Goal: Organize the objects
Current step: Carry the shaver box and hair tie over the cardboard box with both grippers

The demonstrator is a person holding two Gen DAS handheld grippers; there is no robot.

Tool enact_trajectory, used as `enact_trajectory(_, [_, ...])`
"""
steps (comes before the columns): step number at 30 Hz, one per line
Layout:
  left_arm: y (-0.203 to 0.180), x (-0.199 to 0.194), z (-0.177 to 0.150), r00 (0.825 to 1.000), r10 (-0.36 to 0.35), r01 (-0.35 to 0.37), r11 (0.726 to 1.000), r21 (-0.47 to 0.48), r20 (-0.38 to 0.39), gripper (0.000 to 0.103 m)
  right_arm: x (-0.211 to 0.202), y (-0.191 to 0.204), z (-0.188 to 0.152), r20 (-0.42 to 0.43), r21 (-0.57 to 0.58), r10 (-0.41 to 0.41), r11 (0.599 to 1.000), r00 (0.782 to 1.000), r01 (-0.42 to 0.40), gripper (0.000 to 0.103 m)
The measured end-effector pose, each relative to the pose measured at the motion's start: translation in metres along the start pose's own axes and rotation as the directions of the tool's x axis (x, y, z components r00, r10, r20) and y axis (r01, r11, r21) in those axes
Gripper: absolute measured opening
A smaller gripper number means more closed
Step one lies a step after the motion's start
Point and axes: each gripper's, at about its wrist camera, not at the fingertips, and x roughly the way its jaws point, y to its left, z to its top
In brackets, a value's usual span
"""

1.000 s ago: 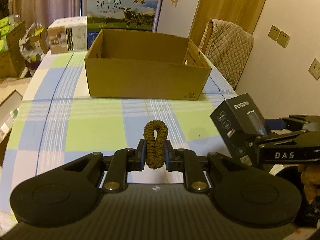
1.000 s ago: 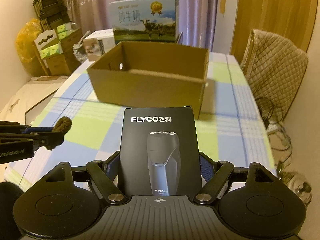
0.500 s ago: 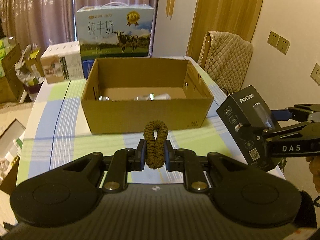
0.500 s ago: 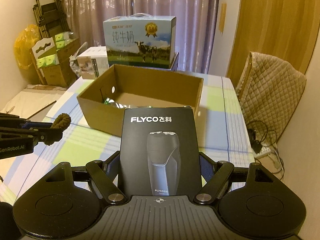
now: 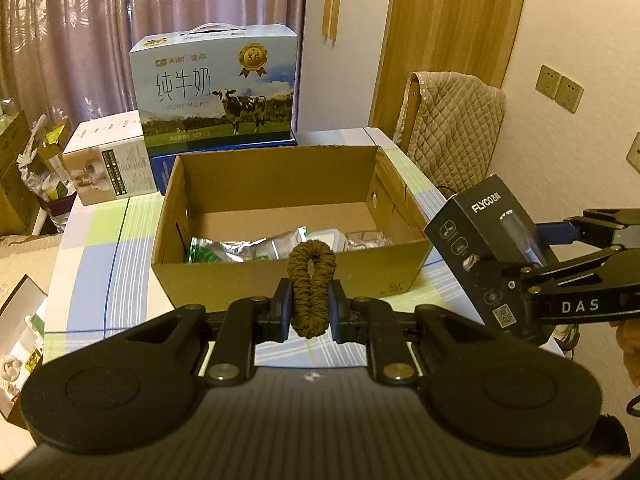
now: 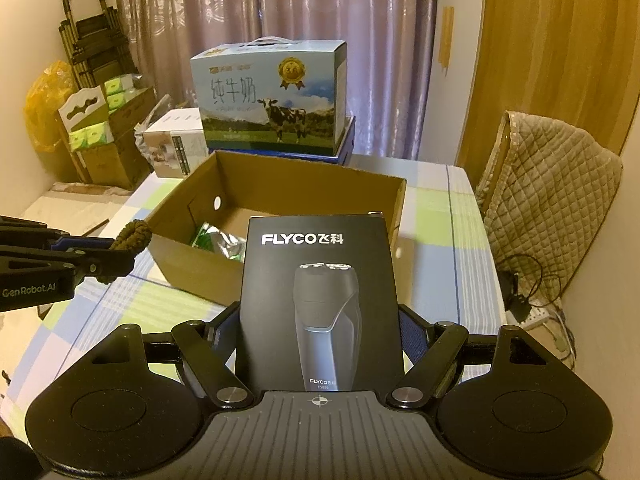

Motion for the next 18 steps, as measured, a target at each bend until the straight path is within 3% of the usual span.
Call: enact_trajectory(18, [0.029,0.051,0.047,0.999,-0.001,0.0,1.0,-0.012,-0.038,0.014,0.054,-0.021,0.052,-0.019,0.011,0.025,1.0,1.0,-0.025,0.076])
